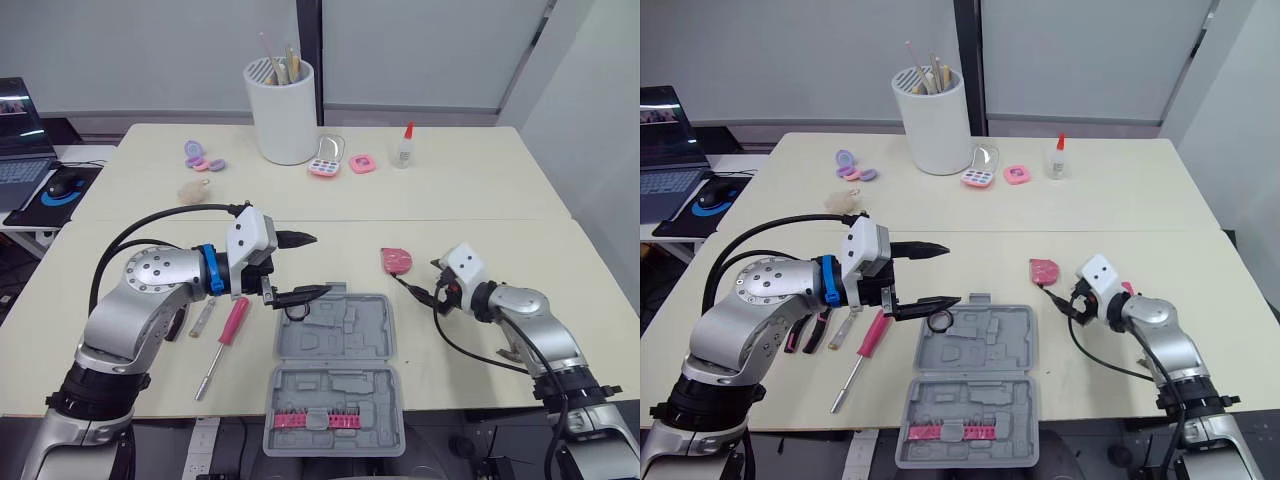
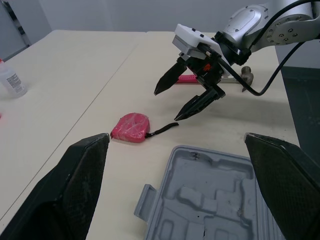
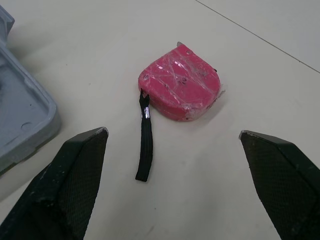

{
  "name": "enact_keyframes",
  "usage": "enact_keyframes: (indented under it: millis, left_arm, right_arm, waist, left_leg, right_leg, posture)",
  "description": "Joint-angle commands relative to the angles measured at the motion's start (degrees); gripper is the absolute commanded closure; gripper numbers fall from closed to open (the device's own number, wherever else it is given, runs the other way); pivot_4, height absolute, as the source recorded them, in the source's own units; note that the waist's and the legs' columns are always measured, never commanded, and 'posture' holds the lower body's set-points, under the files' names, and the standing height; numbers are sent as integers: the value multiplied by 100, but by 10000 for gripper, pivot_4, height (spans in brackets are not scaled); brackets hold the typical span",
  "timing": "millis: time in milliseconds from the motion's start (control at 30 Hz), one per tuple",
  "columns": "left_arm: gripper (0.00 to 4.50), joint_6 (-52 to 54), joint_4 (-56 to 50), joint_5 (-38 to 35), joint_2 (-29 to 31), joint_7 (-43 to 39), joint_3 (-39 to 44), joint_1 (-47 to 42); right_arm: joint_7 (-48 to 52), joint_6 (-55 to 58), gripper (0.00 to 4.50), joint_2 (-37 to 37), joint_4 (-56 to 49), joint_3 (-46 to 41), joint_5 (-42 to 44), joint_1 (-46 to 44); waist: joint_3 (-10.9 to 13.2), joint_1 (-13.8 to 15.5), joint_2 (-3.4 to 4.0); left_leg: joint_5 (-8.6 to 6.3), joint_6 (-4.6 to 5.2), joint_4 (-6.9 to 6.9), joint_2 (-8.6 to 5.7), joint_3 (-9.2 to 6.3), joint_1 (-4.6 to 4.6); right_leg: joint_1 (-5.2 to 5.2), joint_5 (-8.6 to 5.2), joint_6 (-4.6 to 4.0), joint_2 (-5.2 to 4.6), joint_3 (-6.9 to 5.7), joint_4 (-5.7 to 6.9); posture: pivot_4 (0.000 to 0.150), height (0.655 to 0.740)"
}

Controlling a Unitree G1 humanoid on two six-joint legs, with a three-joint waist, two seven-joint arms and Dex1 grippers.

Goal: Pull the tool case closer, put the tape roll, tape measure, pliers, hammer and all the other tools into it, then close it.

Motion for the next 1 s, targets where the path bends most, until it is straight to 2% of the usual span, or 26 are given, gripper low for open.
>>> enact_keyframes:
  millis: [33, 67, 167, 267, 900, 1000]
  left_arm:
    - [0, -278, -76, 163, 9, -48, -56, 6]
    - [0, -297, -84, 181, 11, -50, -66, 20]
    - [0, -320, -95, 199, 11, -46, -71, 38]
    - [0, -352, -105, 211, 41, -54, -38, 95]
    - [0, -355, -95, 281, 44, -125, -86, 20]
    - [0, -329, -111, 263, 68, -150, -63, 19]
  right_arm:
    - [-252, -214, 284, 263, 94, 122, -135, -134]
    - [-287, -283, 284, 342, 169, 161, -173, -144]
    - [-379, -434, 5946, 462, 324, 251, -299, -155]
    - [-445, -441, 15194, 548, 398, 351, -392, -131]
    - [-770, -402, 15194, 883, 1068, 355, -482, -325]
    - [-764, -426, 20552, 888, 1075, 367, -499, -325]
  waist:
    - [0, 0, 0]
    - [0, 0, 0]
    - [0, 5, 0]
    - [0, 6, 0]
    - [-1, 0, 0]
    - [-1, -1, 1]
  left_leg:
    - [0, 0, 0, 0, -1, 0]
    - [0, 0, 0, 1, 0, 0]
    - [0, 0, 0, -2, 0, -1]
    - [0, 0, 0, -3, 1, -1]
    - [0, 0, 0, 4, -1, 2]
    - [0, 0, 0, 5, -1, 3]
  right_leg:
    - [0, 0, 0, 1, -1, 0]
    - [0, 0, -1, 1, 0, 0]
    - [0, 1, -1, 0, 0, 0]
    - [0, 1, -1, -1, 0, 0]
    - [1, 3, -5, 1, -1, 1]
    - [1, 3, -5, 1, -1, 1]
  posture:
    - [1500, 7400]
    - [1500, 7400]
    - [1500, 7400]
    - [1500, 7400]
    - [1500, 7400]
    - [1500, 7400]
